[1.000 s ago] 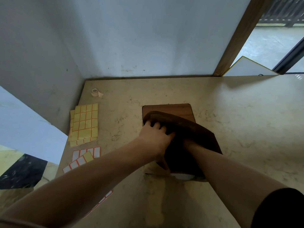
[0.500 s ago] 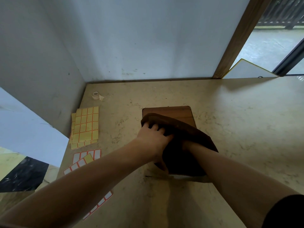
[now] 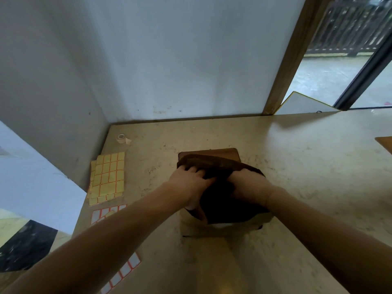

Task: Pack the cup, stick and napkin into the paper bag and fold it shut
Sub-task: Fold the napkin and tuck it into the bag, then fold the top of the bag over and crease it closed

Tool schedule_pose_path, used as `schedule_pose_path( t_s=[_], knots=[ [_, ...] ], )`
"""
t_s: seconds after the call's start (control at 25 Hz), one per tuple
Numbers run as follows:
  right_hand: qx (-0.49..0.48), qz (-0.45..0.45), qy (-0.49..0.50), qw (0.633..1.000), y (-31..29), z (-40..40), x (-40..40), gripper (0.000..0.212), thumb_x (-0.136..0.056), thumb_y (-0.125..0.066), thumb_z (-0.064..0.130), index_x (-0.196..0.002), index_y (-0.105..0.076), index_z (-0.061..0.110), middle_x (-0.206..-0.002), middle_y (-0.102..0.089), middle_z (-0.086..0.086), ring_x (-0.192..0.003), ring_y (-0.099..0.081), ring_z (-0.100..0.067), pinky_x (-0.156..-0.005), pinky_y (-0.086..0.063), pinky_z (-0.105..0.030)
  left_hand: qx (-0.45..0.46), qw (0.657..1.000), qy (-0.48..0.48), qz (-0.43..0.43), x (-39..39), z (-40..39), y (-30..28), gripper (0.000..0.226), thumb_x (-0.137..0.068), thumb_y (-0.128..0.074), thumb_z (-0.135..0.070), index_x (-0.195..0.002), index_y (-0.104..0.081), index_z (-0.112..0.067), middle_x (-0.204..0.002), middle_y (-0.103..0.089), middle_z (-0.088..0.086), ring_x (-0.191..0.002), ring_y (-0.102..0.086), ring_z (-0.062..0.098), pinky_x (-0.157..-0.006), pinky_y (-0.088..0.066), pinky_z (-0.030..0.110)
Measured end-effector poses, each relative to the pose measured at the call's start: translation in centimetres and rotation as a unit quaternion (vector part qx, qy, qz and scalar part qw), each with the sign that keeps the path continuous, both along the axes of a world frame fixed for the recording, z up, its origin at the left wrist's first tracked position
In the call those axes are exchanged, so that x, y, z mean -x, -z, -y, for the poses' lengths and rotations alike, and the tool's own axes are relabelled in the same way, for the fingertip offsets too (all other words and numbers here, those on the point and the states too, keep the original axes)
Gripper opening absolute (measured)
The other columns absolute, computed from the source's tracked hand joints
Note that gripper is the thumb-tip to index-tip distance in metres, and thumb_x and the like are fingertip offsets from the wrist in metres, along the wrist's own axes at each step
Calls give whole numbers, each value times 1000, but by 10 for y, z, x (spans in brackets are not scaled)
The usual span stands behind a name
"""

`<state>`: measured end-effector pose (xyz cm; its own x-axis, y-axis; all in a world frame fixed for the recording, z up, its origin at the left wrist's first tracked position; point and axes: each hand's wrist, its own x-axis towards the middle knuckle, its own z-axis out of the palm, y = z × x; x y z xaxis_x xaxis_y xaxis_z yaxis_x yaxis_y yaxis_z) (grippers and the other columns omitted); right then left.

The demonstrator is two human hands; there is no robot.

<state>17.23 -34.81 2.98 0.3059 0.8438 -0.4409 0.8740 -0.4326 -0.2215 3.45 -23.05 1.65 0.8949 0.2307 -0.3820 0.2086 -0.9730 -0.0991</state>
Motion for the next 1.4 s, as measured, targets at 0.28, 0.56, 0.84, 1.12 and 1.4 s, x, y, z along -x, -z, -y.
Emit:
schedule_pose_path(
  t_s=[0.28,0.56,0.84,1.12,1.4],
  knots=[
    [-83,18,-78,993,-27,43,-10,54,-76,-72,33,-128,-54,33,-124,-58,9,-114,-54,-14,-93,-51,-35,2,999,-2,40,19,8,-20,108,-67,-66,-72,-150,-8,-38,-157,-23,0,-145,-18,27,-116,-17,46],
    [-153,1,-103,983,-33,60,-14,70,-76,-73,37,-139,-43,31,-138,-49,10,-123,-48,-12,-100,-46,-30,-16,996,-39,76,40,18,-36,91,-79,-62,-62,-150,-11,-37,-156,-25,-4,-142,-25,21,-111,-30,41],
    [-176,-31,-120,977,-31,60,-25,73,-74,-73,42,-140,-43,32,-145,-42,11,-128,-43,-12,-102,-43,-34,-2,985,-116,130,52,22,-37,85,-80,-70,-46,-148,-20,-36,-152,-33,-6,-139,-30,18,-110,-32,40],
    [-286,-2,-80,955,-21,69,-23,65,-80,-61,55,-138,-45,33,-145,-43,11,-131,-41,-10,-105,-43,-33,49,966,-117,227,67,15,-32,73,-84,-62,-51,-146,-26,-38,-152,-31,-9,-138,-28,15,-109,-37,39],
    [-209,-22,-71,975,-10,78,-22,126,-50,-65,81,-139,20,54,-155,6,20,-142,-6,-15,-112,-29,-43,226,922,-178,259,79,5,-12,129,-54,-81,-62,-145,9,-50,-160,3,-16,-146,-5,16,-114,-22,48]
  ],
)
